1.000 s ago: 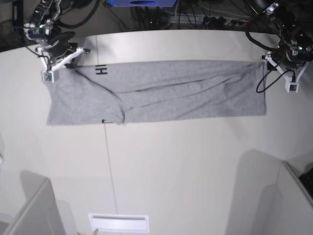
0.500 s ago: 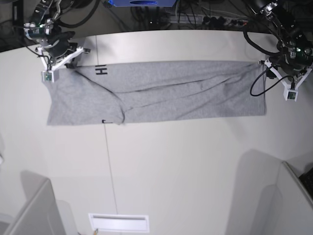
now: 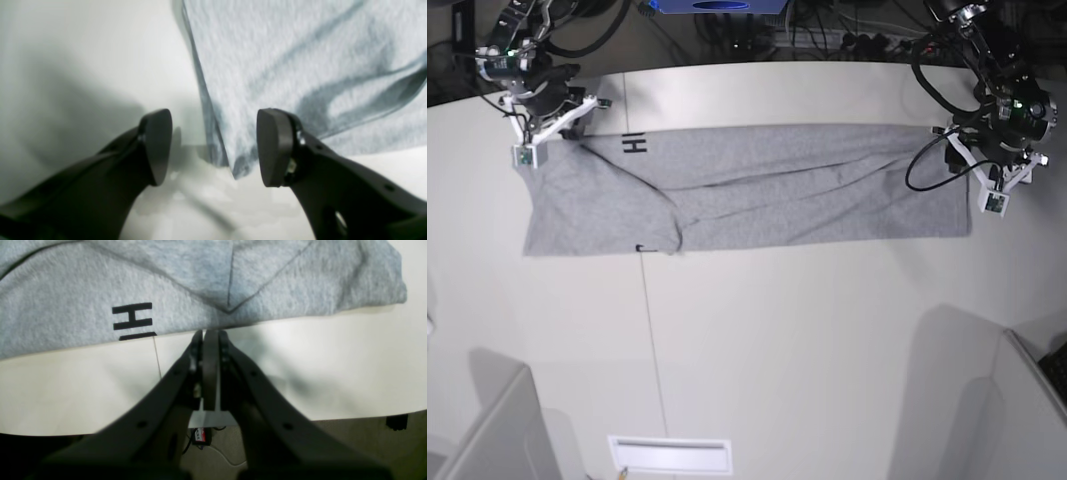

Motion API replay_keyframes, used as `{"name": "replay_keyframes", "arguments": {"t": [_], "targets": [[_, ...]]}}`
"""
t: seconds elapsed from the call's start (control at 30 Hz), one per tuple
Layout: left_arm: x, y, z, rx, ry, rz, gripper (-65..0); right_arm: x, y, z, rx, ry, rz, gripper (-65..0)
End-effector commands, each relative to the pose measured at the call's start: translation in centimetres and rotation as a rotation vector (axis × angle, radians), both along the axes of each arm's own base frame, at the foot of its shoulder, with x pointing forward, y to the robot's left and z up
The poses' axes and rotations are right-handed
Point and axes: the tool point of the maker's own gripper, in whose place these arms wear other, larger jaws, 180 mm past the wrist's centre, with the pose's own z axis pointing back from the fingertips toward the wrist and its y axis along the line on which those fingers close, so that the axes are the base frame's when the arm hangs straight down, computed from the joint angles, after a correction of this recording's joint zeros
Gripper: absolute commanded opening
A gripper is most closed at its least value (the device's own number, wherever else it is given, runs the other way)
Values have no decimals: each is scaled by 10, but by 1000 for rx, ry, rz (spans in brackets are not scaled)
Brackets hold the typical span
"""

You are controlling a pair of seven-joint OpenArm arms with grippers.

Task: Fold the T-shirt properly
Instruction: 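Open both grippers and move them to the strip's two ends, then grasp the strip ends with both grippers and tug them apart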

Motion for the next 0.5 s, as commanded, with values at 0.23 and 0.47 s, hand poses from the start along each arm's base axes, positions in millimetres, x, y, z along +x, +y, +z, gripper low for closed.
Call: {"name": "replay_keyframes", "arguments": {"t": [0.23, 0.47], "targets": [[8, -16, 6, -71, -60, -26, -260, 4, -1, 2, 3, -23, -5, -650], [2, -19, 0, -73, -41, -16, -262, 5, -1, 2, 3, -25, -5, -650]]}}
